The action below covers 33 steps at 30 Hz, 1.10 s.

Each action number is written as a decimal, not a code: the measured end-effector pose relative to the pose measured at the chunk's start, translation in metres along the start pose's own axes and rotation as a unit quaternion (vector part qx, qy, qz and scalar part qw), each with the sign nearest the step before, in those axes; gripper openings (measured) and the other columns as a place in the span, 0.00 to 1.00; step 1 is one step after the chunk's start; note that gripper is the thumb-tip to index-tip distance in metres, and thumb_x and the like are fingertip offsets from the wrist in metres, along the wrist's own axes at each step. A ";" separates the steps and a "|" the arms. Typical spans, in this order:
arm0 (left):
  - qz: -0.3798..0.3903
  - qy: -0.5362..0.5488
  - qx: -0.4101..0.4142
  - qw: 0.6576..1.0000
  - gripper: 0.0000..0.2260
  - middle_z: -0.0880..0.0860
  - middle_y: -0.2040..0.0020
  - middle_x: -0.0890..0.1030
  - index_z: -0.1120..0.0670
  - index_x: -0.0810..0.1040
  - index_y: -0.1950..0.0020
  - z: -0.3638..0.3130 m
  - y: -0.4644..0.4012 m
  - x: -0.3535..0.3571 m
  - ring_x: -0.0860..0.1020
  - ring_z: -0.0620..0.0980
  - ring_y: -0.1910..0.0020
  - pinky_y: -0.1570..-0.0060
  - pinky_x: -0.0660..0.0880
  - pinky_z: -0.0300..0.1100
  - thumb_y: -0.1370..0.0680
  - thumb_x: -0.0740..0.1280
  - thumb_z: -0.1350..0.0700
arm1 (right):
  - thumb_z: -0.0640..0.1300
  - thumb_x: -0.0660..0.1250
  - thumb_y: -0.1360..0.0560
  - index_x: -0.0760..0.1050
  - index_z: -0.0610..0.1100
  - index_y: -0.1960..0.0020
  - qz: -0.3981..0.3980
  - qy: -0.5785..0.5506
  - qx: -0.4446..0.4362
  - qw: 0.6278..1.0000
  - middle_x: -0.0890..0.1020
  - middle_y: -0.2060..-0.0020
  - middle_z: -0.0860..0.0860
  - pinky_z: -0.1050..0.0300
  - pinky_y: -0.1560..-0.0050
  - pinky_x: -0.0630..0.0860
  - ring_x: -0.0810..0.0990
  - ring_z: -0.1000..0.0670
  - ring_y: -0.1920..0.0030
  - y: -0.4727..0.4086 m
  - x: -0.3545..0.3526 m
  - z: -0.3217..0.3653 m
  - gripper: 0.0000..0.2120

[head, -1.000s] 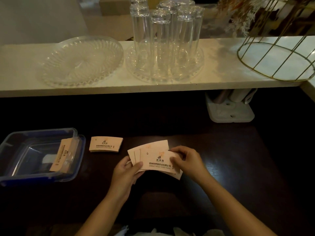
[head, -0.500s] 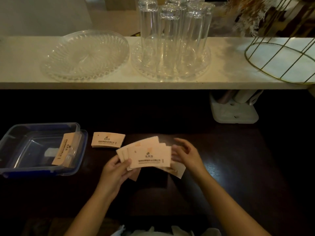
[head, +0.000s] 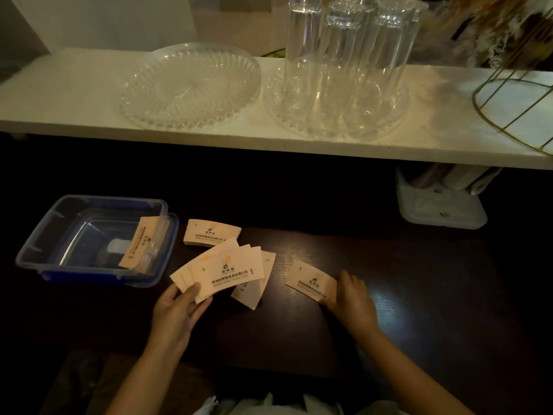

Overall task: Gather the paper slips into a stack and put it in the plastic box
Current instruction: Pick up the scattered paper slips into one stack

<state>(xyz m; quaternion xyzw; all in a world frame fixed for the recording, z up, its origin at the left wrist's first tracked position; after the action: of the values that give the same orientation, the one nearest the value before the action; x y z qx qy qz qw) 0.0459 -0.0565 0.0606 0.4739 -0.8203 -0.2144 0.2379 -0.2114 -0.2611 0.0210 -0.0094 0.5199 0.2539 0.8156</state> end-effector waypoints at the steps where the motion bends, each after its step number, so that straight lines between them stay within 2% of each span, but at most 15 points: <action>1: -0.004 0.000 -0.001 1.000 0.17 0.53 0.52 0.79 0.55 0.70 0.35 0.001 0.001 0.000 0.75 0.54 0.44 0.45 0.71 0.50 0.24 0.61 0.65 | 0.45 0.70 0.29 0.69 0.43 0.47 0.008 -0.051 0.012 0.999 0.78 0.47 0.44 0.70 0.68 0.70 0.75 0.49 0.51 0.000 -0.001 -0.001 0.15; 2: -0.007 -0.002 -0.001 1.000 0.17 0.53 0.52 0.79 0.55 0.70 0.35 0.001 0.001 -0.001 0.75 0.54 0.44 0.46 0.71 0.50 0.24 0.60 0.64 | 0.40 0.67 0.27 0.71 0.42 0.48 0.007 -0.119 0.029 0.992 0.79 0.48 0.43 0.72 0.73 0.70 0.77 0.49 0.54 -0.001 -0.005 -0.004 0.10; 3: -0.009 -0.005 0.000 1.000 0.17 0.53 0.52 0.79 0.55 0.70 0.35 0.002 0.002 -0.001 0.75 0.54 0.44 0.46 0.71 0.50 0.24 0.61 0.64 | 0.36 0.65 0.26 0.72 0.41 0.49 0.001 -0.197 0.045 0.979 0.80 0.51 0.43 0.73 0.74 0.71 0.78 0.47 0.54 -0.001 -0.010 -0.006 0.07; 5: -0.010 -0.011 0.003 1.000 0.17 0.53 0.51 0.79 0.55 0.70 0.36 0.002 0.003 0.000 0.75 0.54 0.44 0.45 0.72 0.51 0.24 0.61 0.64 | 0.32 0.63 0.26 0.75 0.41 0.50 -0.022 -0.359 0.054 0.931 0.80 0.56 0.47 0.71 0.69 0.76 0.81 0.43 0.52 0.000 -0.029 -0.006 0.07; 8: -0.004 -0.019 0.007 1.000 0.16 0.54 0.51 0.79 0.56 0.71 0.37 0.002 0.007 0.005 0.76 0.54 0.45 0.46 0.72 0.50 0.24 0.61 0.64 | 0.31 0.64 0.27 0.76 0.42 0.50 0.002 -0.492 -0.012 0.870 0.81 0.56 0.46 0.64 0.66 0.79 0.80 0.47 0.56 0.004 -0.060 0.028 0.10; 10: 0.013 -0.028 0.007 0.999 0.15 0.55 0.50 0.79 0.56 0.71 0.38 0.004 0.009 0.013 0.76 0.54 0.45 0.46 0.72 0.50 0.24 0.61 0.65 | 0.30 0.65 0.28 0.76 0.44 0.52 0.028 -0.474 -0.068 0.878 0.80 0.56 0.46 0.64 0.67 0.77 0.78 0.51 0.59 0.008 -0.069 0.059 0.11; 14: 0.052 -0.041 0.015 0.998 0.12 0.55 0.49 0.80 0.53 0.74 0.43 0.004 0.015 0.030 0.78 0.52 0.48 0.52 0.75 0.47 0.24 0.61 0.64 | 0.35 0.66 0.27 0.75 0.47 0.51 0.033 -0.326 -0.094 0.940 0.78 0.58 0.57 0.66 0.64 0.79 0.78 0.56 0.57 0.009 -0.055 0.093 0.09; 17: 0.069 -0.038 0.026 0.997 0.11 0.55 0.49 0.80 0.51 0.75 0.47 0.000 0.019 0.034 0.78 0.51 0.48 0.53 0.75 0.46 0.24 0.61 0.65 | 0.38 0.67 0.27 0.74 0.46 0.42 0.032 -0.286 -0.061 0.956 0.78 0.51 0.52 0.66 0.63 0.79 0.78 0.55 0.54 0.005 -0.039 0.097 0.14; 20: 0.074 -0.037 0.027 0.996 0.11 0.56 0.48 0.80 0.51 0.75 0.48 -0.002 0.021 0.032 0.78 0.52 0.47 0.52 0.75 0.46 0.24 0.61 0.65 | 0.40 0.69 0.28 0.71 0.47 0.36 0.049 -0.284 -0.049 0.956 0.79 0.46 0.51 0.65 0.59 0.76 0.78 0.53 0.52 0.002 -0.025 0.104 0.21; 22: 0.074 -0.031 0.026 0.996 0.10 0.56 0.48 0.80 0.51 0.75 0.49 -0.003 0.021 0.030 0.78 0.52 0.47 0.53 0.76 0.46 0.24 0.61 0.64 | 0.40 0.69 0.28 0.73 0.47 0.38 0.067 -0.295 -0.056 0.952 0.80 0.46 0.51 0.71 0.63 0.74 0.78 0.55 0.53 0.001 -0.016 0.112 0.19; 25: 0.066 -0.045 0.028 0.996 0.09 0.56 0.50 0.81 0.51 0.75 0.50 -0.004 0.021 0.025 0.79 0.51 0.49 0.55 0.78 0.45 0.25 0.63 0.64 | 0.39 0.68 0.28 0.74 0.47 0.40 0.075 -0.297 -0.065 0.950 0.80 0.48 0.53 0.70 0.66 0.75 0.76 0.59 0.57 0.001 -0.006 0.119 0.17; 28: 0.021 -0.057 0.036 0.998 0.11 0.55 0.50 0.81 0.52 0.75 0.50 -0.006 0.019 0.006 0.79 0.51 0.50 0.55 0.76 0.45 0.26 0.64 0.66 | 0.42 0.68 0.27 0.74 0.47 0.41 0.089 -0.307 -0.072 0.945 0.79 0.54 0.55 0.72 0.68 0.74 0.76 0.60 0.58 -0.001 0.002 0.127 0.14; 30: -0.013 -0.040 0.034 0.999 0.13 0.56 0.48 0.80 0.54 0.74 0.44 -0.008 0.017 -0.011 0.78 0.52 0.48 0.54 0.75 0.46 0.26 0.64 0.66 | 0.45 0.68 0.27 0.72 0.45 0.38 0.043 -0.268 -0.067 0.960 0.80 0.52 0.52 0.71 0.62 0.75 0.77 0.57 0.54 -0.009 0.001 0.122 0.18; 32: -0.048 -0.018 0.031 0.998 0.16 0.56 0.48 0.79 0.56 0.72 0.39 -0.010 0.015 -0.032 0.77 0.54 0.46 0.50 0.74 0.49 0.26 0.64 0.66 | 0.49 0.69 0.28 0.68 0.45 0.34 -0.005 -0.137 -0.088 0.987 0.77 0.40 0.47 0.58 0.44 0.74 0.73 0.49 0.41 -0.020 0.005 0.116 0.25; 33: -0.064 -0.008 0.030 0.997 0.17 0.56 0.48 0.79 0.55 0.72 0.38 -0.011 0.015 -0.042 0.76 0.54 0.45 0.48 0.73 0.49 0.26 0.64 0.66 | 0.51 0.69 0.29 0.65 0.45 0.32 0.001 -0.072 -0.108 0.992 0.72 0.34 0.46 0.53 0.38 0.69 0.68 0.47 0.34 -0.023 0.014 0.117 0.29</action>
<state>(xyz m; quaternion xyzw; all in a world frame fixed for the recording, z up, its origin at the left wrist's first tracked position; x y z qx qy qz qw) 0.0609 -0.0140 0.0705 0.5306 -0.7964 -0.2078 0.2025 -0.0984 -0.2424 0.0568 -0.0788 0.4294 0.3100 0.8446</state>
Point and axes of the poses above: each hand's wrist, its own y-axis away from the middle knuckle, its own x-axis out of the palm, z = x × y, the point moved 9 cm from there along -y, towards the middle knuckle
